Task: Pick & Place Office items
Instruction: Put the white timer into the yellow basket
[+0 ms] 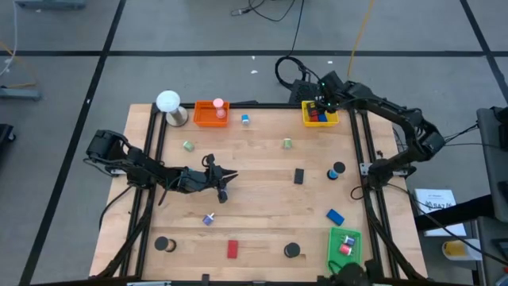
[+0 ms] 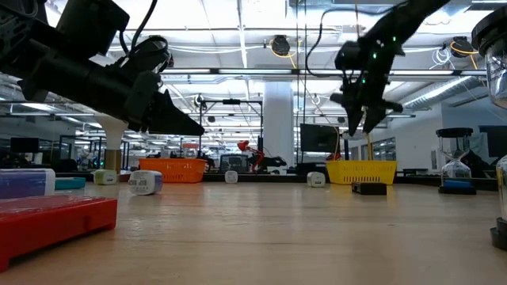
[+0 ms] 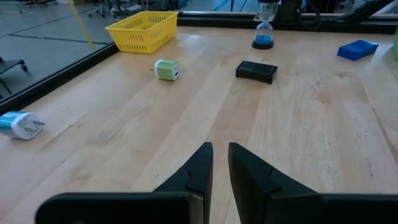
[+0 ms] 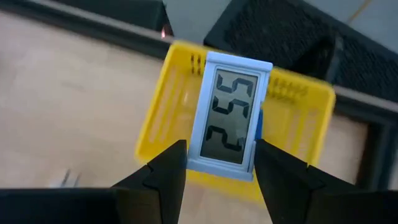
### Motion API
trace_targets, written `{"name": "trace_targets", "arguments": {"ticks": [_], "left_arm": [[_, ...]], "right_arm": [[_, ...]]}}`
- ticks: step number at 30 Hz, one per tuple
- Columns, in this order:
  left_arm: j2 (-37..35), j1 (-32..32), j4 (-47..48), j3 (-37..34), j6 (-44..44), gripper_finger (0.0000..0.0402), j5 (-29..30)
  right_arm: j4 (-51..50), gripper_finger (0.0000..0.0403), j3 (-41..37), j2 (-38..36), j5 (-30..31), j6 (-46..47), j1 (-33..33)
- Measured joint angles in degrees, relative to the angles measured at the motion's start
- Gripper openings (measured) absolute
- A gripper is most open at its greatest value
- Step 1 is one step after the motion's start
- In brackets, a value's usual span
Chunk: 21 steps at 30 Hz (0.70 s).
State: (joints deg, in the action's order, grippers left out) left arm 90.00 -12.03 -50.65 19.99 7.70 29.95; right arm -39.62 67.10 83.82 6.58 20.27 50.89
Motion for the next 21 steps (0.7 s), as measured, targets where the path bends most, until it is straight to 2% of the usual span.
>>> {"name": "trace_targets", "arguments": {"ticks": [7,21], "left_arm": [[0.0,0.0,-0.07,0.0,0.0,0.0056,0.0],[0.0,0.01,-0.1,0.0,0.0,0.0056,0.0]], "right_arm": [[2.2,0.0167,-2.14,3.47,-0.59,-6.11,5.76],[5.22,0.0167,-6.48,5.06,-0.24,-8.16,6.32]]}}
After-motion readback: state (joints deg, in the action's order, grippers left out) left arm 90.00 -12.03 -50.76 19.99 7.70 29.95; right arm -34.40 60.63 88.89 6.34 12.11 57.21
